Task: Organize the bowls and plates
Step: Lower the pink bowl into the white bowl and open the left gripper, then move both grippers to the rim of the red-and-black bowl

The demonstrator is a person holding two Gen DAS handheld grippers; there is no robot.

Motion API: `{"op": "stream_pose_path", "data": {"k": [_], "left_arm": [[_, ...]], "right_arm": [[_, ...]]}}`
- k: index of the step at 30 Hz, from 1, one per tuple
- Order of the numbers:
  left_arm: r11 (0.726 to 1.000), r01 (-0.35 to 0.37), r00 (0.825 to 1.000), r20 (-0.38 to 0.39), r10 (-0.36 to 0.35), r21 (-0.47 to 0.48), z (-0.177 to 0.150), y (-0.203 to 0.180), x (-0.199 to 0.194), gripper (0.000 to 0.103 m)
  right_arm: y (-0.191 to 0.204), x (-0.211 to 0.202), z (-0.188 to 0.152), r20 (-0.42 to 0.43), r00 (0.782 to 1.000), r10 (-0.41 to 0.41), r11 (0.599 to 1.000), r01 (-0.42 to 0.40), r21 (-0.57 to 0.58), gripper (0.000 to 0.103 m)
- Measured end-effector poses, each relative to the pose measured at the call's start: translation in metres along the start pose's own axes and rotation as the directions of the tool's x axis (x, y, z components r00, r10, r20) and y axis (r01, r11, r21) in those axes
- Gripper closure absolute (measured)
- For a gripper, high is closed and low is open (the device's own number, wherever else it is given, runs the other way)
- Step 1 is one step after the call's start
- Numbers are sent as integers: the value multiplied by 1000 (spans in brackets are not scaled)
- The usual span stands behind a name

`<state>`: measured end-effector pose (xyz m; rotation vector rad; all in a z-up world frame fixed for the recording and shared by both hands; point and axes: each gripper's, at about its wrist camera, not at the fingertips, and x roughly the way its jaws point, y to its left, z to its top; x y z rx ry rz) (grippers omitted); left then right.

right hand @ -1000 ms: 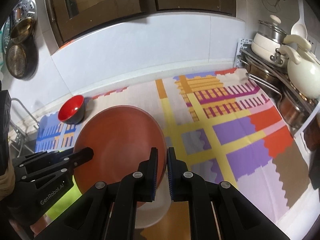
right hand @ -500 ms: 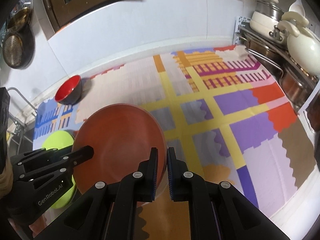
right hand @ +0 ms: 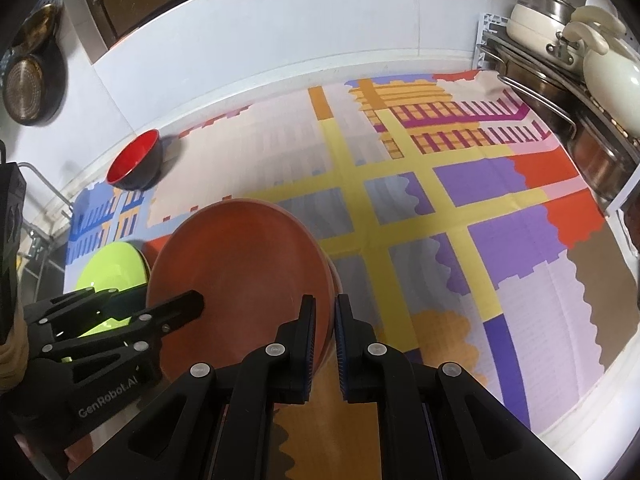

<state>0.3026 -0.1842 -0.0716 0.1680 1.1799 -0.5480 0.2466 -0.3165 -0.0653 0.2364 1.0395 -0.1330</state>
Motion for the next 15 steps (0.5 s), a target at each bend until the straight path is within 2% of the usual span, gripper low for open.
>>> {"op": "stream_pose_path", "data": {"k": [1,3,4,5,15], "left_arm": [[1000,-1,1000,-3,1,-1,0,1,0,59],[1000,3,1000,-4,-3,-4,-1,1,0,57],[1000,1,1000,-3,-1,-4,-1,2,0,54],[1000,-2,1000,2,2,-4,-1,2,-1,54],[1000,-28,998,63,29,-9,0,9,-22,50]], "right_arm": [[0,1,0,-3,1000,-3,1000,3,-4,91],[1,3,-1,-10,1000,-8,1000,8,-15,82],[2,3,-1,-9,1000,-10,1000,10,-21,75],[2,2,-1,-4,1000,-13,1000,13,-23,72],[9,-10,3,30,999,-14,999,15,-43,72]]}}
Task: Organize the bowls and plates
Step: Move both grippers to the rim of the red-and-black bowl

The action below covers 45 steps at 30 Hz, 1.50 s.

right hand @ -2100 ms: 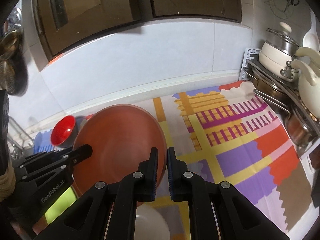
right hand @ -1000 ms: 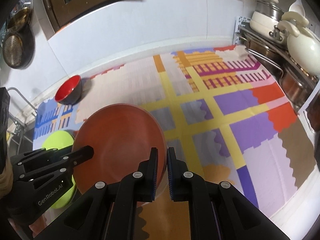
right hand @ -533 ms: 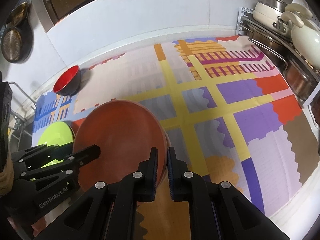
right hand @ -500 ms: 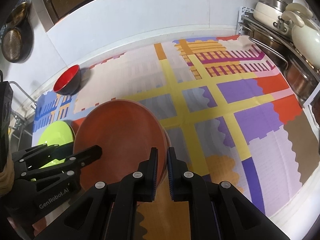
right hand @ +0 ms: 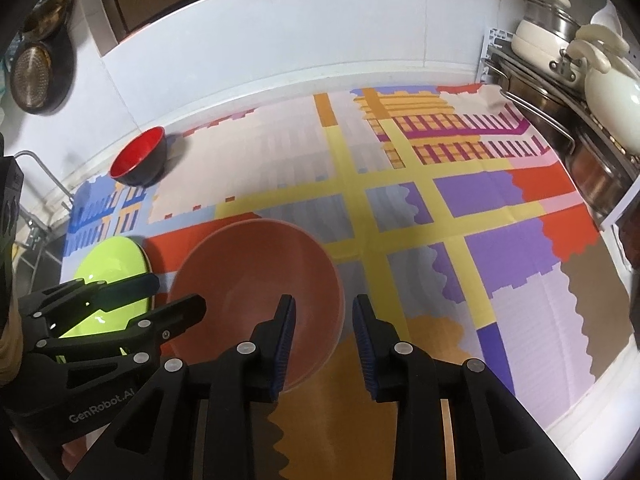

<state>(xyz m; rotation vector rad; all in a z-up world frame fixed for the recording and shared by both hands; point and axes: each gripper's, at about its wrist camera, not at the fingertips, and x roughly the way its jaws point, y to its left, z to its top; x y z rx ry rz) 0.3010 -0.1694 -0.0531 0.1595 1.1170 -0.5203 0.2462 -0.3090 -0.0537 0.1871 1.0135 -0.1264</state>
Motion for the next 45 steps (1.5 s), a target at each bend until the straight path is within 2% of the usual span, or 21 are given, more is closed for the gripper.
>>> {"op": "stream_pose_path", "data": {"k": [14,25,29,37,45], "left_arm": [[998,-48,995,90,51,-35,7,32,-39,48],[990,-108,984,135,120,-89,12,79,-67,43],[987,-106,982,142,123,-121,18,99,-75,42],[974,-170,962,189,197,-151,32,134,-94,42],[957,-201,948,203,243,-209,48,176,-94,41]], "right_arm": [[31,-17,13,58,998,36,998,-33,-53,72],[75,-25,34,104,992,76,991,-64,-114,72],[94,-24,44,117,988,99,988,-84,-132,72],[130,-26,70,152,980,131,980,-105,-168,72],[162,-11,96,171,972,163,973,-130,-189,72]]}}
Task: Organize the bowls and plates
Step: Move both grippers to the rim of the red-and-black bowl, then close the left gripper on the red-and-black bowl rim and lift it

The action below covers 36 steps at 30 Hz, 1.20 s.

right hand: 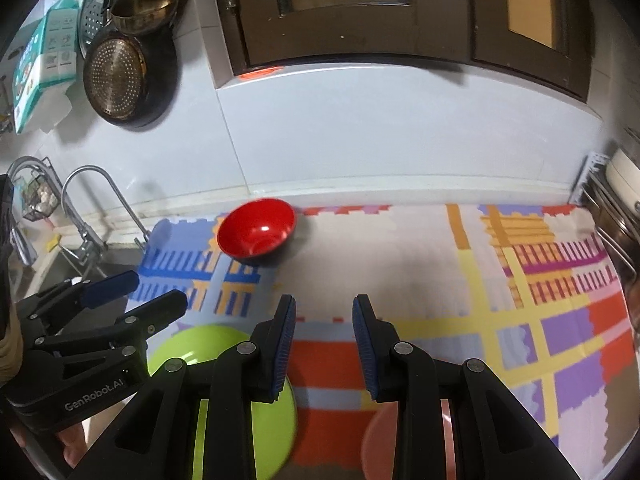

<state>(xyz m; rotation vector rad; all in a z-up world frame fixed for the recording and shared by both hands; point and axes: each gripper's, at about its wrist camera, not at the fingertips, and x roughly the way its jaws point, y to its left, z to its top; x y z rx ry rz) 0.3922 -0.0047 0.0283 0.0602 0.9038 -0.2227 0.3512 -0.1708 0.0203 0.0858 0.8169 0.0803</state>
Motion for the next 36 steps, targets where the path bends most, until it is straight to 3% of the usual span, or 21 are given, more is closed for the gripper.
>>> {"op": "stream_pose_path", "data": {"k": [19,36], "left_arm": [[998,-57,997,-47,57,5,45,51,72,41],[999,-53,991,-121,53,4,57,78,158,41]], "right_arm": [[27,87,49,-57,998,38,999,-39,-13,72],[39,179,72,-198,980,27,996,-44,-84,72]]}}
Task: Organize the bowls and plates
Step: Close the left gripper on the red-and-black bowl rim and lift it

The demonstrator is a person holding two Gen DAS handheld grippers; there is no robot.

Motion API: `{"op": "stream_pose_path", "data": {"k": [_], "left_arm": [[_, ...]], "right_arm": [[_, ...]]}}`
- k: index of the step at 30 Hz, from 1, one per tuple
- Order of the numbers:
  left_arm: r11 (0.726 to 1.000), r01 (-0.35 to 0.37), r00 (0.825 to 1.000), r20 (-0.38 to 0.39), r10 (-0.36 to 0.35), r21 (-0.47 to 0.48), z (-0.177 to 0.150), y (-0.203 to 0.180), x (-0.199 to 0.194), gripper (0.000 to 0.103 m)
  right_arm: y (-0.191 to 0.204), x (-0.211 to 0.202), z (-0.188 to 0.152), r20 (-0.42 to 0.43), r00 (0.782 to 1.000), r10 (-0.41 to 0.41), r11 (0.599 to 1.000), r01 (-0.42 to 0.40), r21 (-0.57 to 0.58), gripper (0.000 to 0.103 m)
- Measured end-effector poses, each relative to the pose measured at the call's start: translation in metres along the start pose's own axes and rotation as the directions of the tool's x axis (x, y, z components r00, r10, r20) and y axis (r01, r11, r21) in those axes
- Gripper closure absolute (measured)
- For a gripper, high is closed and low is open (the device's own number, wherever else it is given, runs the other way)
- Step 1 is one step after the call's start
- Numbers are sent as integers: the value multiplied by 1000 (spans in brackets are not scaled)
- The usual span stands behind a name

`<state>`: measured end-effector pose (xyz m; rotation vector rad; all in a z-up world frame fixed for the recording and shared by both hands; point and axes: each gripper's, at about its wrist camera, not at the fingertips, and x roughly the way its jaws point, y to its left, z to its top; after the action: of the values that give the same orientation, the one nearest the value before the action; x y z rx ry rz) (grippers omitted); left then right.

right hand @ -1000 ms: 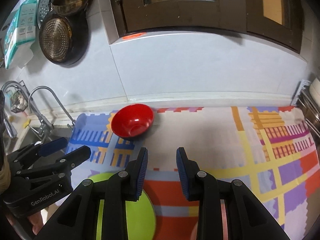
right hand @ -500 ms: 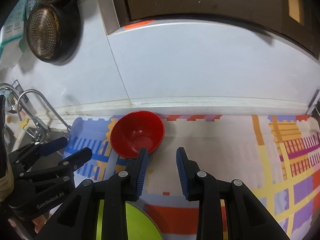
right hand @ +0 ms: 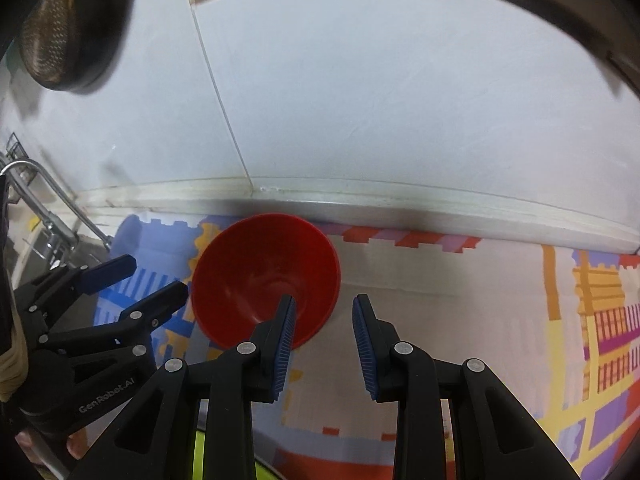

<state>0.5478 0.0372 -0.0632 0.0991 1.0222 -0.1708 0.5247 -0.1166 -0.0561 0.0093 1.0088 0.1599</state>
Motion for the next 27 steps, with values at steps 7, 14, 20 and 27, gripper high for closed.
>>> {"op": "stream_pose_path", "data": {"k": [7,14,20,27], "left_arm": [[1000,16,999,-40,-17,-13,1,1,28,42],[1000,21,998,-63,-21,-12,0,-3,44,52],[999,51,996,-76,-51,-6,-3,-4,51,76],[999,12,999,-50,-11,29,-10,-16,51,88]], "right_arm": [[-2,30,5,-72,997,14,1000,-13,21,73],[-3,42,5,-106,994,24,999,-21,29,78],[-7,49,6,-123,992,26,999,-21,47,89],[-9,49,5,-137,990,44,996,-33,79,90]]}}
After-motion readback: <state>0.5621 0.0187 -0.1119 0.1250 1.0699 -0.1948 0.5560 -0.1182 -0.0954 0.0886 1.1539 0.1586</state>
